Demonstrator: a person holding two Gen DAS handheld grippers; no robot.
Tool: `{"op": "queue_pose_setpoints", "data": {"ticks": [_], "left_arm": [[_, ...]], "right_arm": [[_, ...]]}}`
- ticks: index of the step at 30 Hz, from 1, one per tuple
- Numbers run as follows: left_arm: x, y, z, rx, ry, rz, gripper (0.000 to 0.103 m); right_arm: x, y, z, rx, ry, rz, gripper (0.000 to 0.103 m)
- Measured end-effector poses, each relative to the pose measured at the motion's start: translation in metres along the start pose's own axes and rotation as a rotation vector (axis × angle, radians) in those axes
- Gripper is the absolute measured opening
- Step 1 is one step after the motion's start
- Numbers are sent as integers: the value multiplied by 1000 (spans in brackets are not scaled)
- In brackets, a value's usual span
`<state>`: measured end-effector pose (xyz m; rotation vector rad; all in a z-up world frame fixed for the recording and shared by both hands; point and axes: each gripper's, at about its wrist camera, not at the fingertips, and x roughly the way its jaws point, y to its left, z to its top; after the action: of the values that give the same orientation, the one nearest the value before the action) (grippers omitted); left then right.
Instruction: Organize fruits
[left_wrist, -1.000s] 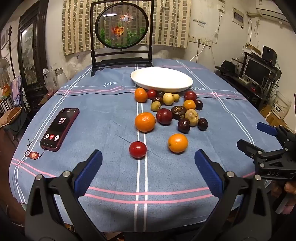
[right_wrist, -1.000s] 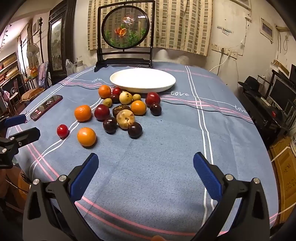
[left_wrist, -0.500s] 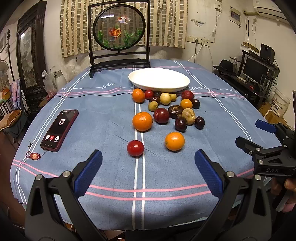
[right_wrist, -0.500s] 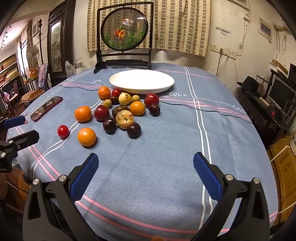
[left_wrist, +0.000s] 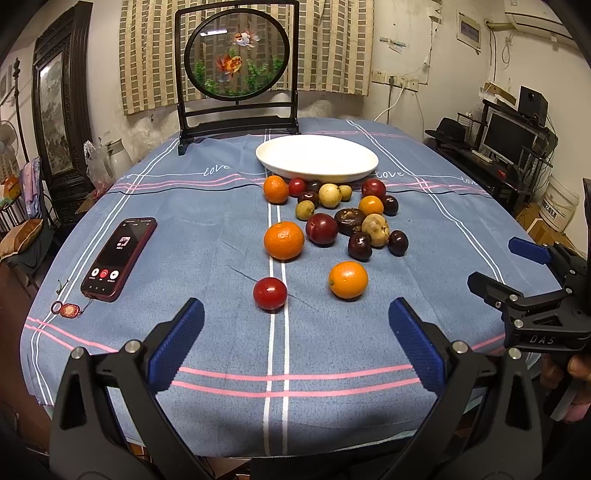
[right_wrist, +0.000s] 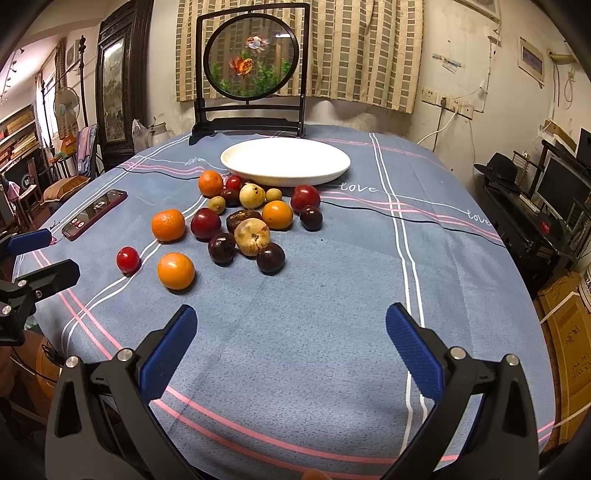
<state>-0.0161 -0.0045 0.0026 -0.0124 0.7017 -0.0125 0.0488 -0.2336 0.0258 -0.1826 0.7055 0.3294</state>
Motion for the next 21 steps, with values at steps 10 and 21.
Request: {"op": "queue_pose_setpoints", "data": {"ticks": [10, 21], "left_arm": [[-1, 0, -1, 3, 3, 0, 101], [-1, -1, -1, 4, 3, 1, 101]], "right_arm": [[2, -1, 0, 3, 2, -1, 102], [2, -1, 0, 3, 2, 0, 102]]}}
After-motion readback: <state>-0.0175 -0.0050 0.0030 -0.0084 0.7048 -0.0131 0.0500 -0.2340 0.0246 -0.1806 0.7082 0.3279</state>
